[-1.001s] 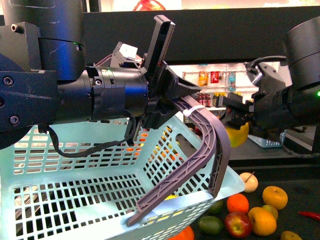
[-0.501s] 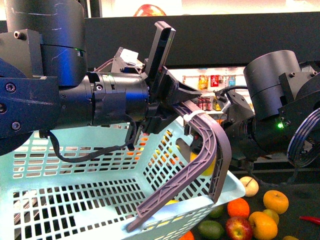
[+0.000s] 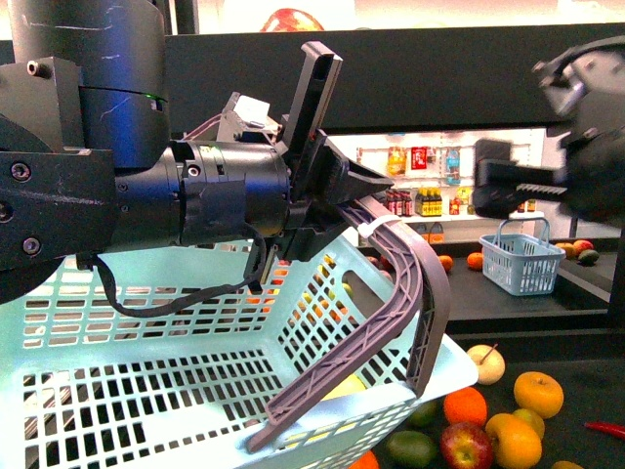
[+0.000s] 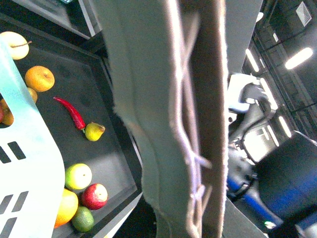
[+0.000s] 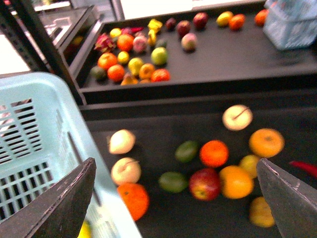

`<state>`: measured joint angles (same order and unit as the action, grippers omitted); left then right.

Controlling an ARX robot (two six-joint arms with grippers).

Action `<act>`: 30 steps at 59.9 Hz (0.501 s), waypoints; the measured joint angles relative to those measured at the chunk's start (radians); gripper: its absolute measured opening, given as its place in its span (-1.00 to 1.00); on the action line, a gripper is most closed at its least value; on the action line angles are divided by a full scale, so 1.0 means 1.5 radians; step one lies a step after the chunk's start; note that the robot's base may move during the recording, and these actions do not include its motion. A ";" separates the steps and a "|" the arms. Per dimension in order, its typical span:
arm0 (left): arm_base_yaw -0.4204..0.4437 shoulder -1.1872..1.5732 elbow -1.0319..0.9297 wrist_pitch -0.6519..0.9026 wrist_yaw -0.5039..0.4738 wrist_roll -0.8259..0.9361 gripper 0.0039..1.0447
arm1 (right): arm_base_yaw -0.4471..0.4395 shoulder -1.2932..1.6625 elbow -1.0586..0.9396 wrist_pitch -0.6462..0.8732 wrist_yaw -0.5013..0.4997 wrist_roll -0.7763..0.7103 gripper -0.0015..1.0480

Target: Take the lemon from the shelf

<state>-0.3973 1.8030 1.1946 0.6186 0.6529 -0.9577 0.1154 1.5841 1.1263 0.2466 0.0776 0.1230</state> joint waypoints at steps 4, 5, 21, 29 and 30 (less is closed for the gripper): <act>0.000 0.000 0.000 0.000 0.001 -0.001 -0.84 | -0.010 -0.069 -0.055 0.002 0.016 -0.039 0.86; 0.000 0.000 0.000 0.000 0.001 -0.001 -0.84 | -0.011 -0.081 -0.065 0.004 0.020 -0.042 0.86; 0.000 0.000 0.000 0.000 0.000 -0.001 -0.84 | -0.002 -0.420 -0.345 -0.033 0.104 -0.104 0.86; 0.000 0.000 0.000 0.000 0.000 -0.001 -0.84 | 0.020 -0.621 -0.494 -0.013 0.054 -0.093 0.48; 0.000 0.000 0.000 0.000 0.000 -0.001 -0.84 | 0.026 -0.653 -0.516 -0.025 0.058 -0.092 0.42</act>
<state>-0.3977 1.8030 1.1946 0.6186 0.6533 -0.9588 0.1543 0.6048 0.3519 0.2089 0.1642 -0.0154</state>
